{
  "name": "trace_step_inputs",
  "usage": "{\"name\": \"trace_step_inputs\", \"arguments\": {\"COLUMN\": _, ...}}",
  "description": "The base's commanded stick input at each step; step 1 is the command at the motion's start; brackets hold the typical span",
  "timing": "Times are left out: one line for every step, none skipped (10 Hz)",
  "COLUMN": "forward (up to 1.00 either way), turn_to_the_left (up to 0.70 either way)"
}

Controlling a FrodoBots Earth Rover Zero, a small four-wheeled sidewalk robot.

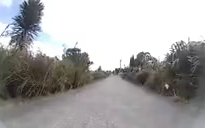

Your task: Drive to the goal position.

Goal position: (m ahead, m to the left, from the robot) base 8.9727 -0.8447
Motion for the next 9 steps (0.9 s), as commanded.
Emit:
{"name": "trace_step_inputs", "arguments": {"forward": 0.85, "turn_to_the_left": 0.00}}
{"name": "trace_step_inputs", "arguments": {"forward": 0.85, "turn_to_the_left": 0.00}}
{"name": "trace_step_inputs", "arguments": {"forward": 0.85, "turn_to_the_left": 0.00}}
{"name": "trace_step_inputs", "arguments": {"forward": 0.85, "turn_to_the_left": 0.00}}
{"name": "trace_step_inputs", "arguments": {"forward": 0.85, "turn_to_the_left": 0.00}}
{"name": "trace_step_inputs", "arguments": {"forward": 0.85, "turn_to_the_left": 0.00}}
{"name": "trace_step_inputs", "arguments": {"forward": 0.85, "turn_to_the_left": 0.00}}
{"name": "trace_step_inputs", "arguments": {"forward": 0.85, "turn_to_the_left": 0.00}}
{"name": "trace_step_inputs", "arguments": {"forward": 0.85, "turn_to_the_left": 0.00}}
